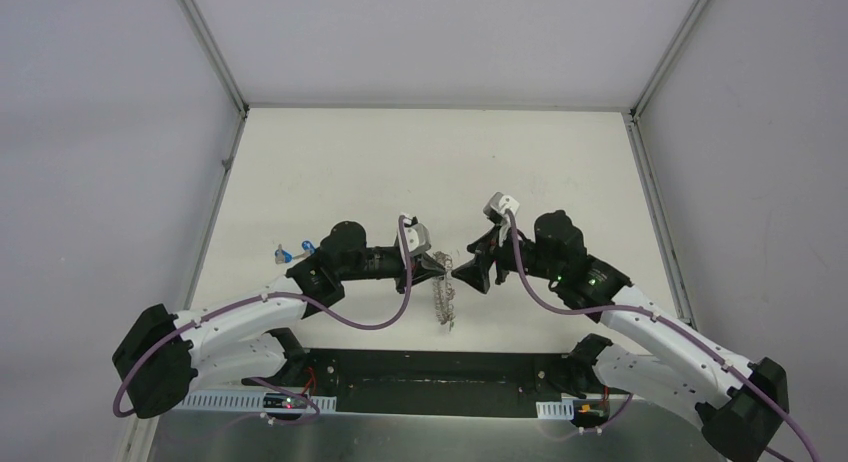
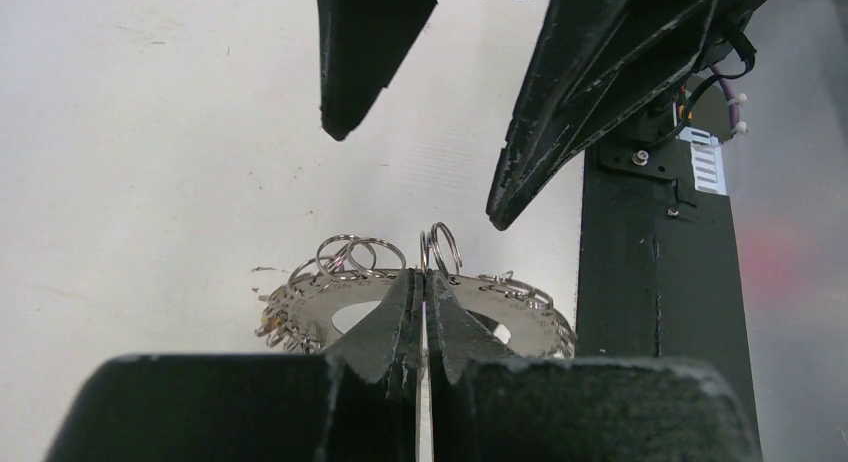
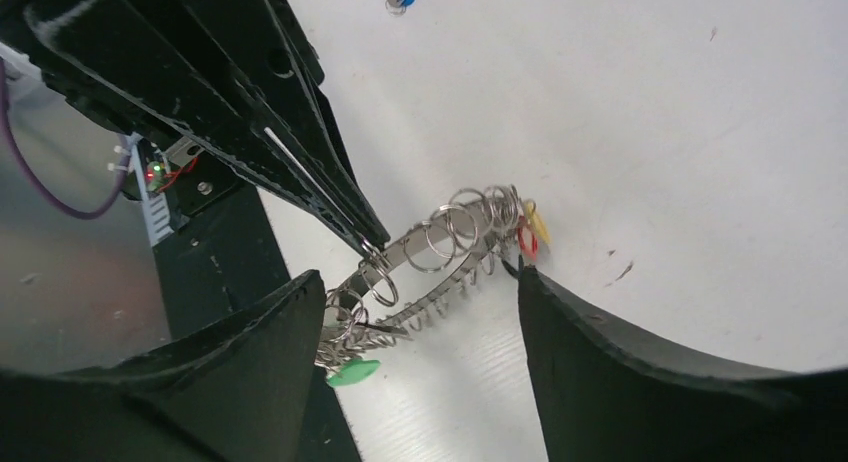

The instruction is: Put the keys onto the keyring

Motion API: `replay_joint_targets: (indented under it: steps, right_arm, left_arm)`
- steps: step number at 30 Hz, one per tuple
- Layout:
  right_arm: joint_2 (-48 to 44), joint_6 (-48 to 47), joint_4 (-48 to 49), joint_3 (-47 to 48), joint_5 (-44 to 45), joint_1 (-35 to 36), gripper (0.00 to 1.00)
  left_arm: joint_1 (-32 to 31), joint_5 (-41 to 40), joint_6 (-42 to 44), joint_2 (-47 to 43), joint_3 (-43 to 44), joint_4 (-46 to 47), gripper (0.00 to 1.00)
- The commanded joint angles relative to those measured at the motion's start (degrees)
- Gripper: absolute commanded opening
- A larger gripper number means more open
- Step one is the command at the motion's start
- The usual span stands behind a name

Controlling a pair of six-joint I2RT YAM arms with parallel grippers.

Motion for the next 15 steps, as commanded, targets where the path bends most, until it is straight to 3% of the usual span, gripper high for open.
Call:
replay_joint_targets:
  steps: [1,6,9,15]
  right_arm:
    - [-0.1,8.5,5.9,-2.4,-8.0,-3.4,0.69]
    - [0.0,11.2,9.8,-4.8,-14.1,-9.8,0.65]
    - [1.8,18.3,14.4,-5.6,-21.8,-13.1,0.65]
    - [9.0,22.2,18.1,-4.0,-30.6,-14.0,0.62]
  left_arm:
    - [-0.5,-1.1,-1.5,-2.1,0.0,2.8,0.0]
    - [-0.6,-1.1,-1.1,-2.8,0.2,1.9,0.0]
    - [-0.6,-1.1,-0.8,-3.1,0.5,1.0,0.0]
    - [-0.5,-1.2,-1.1,-3.0,0.6,0.7,0.0]
